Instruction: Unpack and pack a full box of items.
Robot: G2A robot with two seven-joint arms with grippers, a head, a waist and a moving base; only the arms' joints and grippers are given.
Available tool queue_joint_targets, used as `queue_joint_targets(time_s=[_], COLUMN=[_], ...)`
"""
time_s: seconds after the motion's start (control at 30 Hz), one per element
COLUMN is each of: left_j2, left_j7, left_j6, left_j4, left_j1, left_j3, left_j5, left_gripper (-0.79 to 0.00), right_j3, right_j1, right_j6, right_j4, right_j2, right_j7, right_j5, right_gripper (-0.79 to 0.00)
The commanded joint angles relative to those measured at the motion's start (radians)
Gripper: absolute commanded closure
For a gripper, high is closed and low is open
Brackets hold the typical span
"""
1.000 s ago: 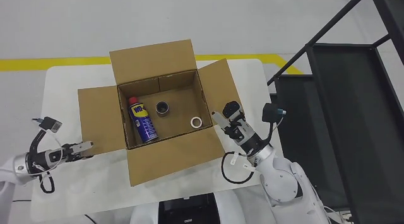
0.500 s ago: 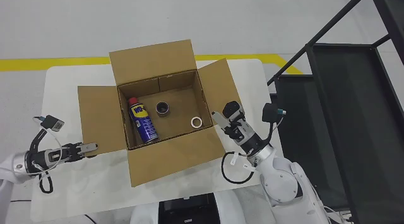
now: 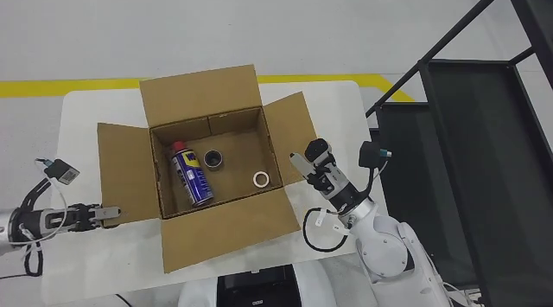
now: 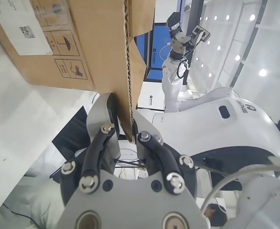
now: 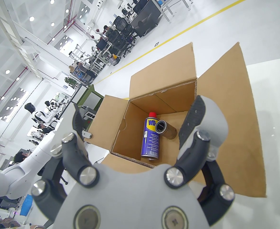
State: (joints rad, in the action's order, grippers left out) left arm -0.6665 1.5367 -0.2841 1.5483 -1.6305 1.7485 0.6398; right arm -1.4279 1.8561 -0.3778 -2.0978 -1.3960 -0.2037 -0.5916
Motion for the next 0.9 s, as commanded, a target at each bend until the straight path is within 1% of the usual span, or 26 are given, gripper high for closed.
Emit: queue_joint_targets(time_s=[0.0,0.3,0.4,0.43,0.47,0.53,0.57,0.6,0.63,0.67,0.7,0.73,0.77,0.8,0.87], left_j2=[0.018,0.091,0.109,0.114,0.119,0.127,0.130,0.133,0.135,0.138,0.140,0.143,0.145,0.147,0.151], left_j7=[-0.001,-0.001,-0.001,-0.001,-0.001,-0.001,-0.002,-0.002,-0.004,-0.006,-0.008,-0.010,-0.012,-0.014,-0.016], left_j6=[-0.001,-0.001,-0.001,-0.001,-0.001,-0.001,-0.002,-0.003,-0.005,-0.007,-0.008,-0.010,-0.013,-0.015,-0.016], left_j4=[0.009,-0.019,-0.032,-0.036,-0.039,-0.046,-0.051,-0.053,-0.056,-0.060,-0.063,-0.066,-0.069,-0.072,-0.073], left_j1=[-0.013,-0.018,-0.010,-0.007,-0.004,0.004,0.008,0.012,0.016,0.020,0.024,0.027,0.030,0.033,0.038], left_j3=[-0.008,-0.015,-0.019,-0.022,-0.026,-0.035,-0.039,-0.043,-0.048,-0.051,-0.055,-0.059,-0.063,-0.068,-0.077], left_j5=[0.005,0.024,0.030,0.030,0.031,0.035,0.037,0.039,0.045,0.050,0.052,0.052,0.053,0.054,0.056], left_gripper=[0.000,0.000,0.000,-0.028,-0.120,-0.151,-0.212,-0.194,-0.148,-0.148,-0.102,-0.037,-0.031,0.000,0.000], right_j3=[0.000,0.000,-0.016,-0.023,-0.029,-0.054,-0.063,-0.078,-0.091,-0.097,-0.107,-0.118,-0.134,-0.151,-0.173], right_j1=[0.000,-0.001,-0.013,-0.015,-0.018,-0.022,-0.023,-0.023,-0.021,-0.017,-0.013,-0.008,-0.002,0.006,0.015], right_j6=[0.000,0.007,0.022,0.027,0.024,0.025,0.021,0.021,0.019,0.011,0.001,-0.009,-0.015,-0.011,0.004], right_j4=[0.000,0.007,0.043,0.055,0.065,0.086,0.093,0.100,0.104,0.104,0.100,0.095,0.089,0.087,0.089], right_j2=[0.000,0.000,0.004,0.005,0.007,0.010,0.012,0.014,0.016,0.017,0.018,0.020,0.022,0.024,0.027], right_j7=[0.000,-0.002,-0.028,-0.038,-0.051,-0.067,-0.077,-0.076,-0.077,-0.076,-0.071,-0.069,-0.065,-0.061,-0.070], right_j5=[0.000,0.003,0.055,0.081,0.116,0.157,0.183,0.192,0.192,0.211,0.231,0.247,0.252,0.255,0.253], right_gripper=[-0.785,-0.785,-0.785,-0.785,-0.785,-0.785,-0.785,-0.785,-0.785,-0.785,-0.785,-0.785,-0.785,-0.785,-0.785])
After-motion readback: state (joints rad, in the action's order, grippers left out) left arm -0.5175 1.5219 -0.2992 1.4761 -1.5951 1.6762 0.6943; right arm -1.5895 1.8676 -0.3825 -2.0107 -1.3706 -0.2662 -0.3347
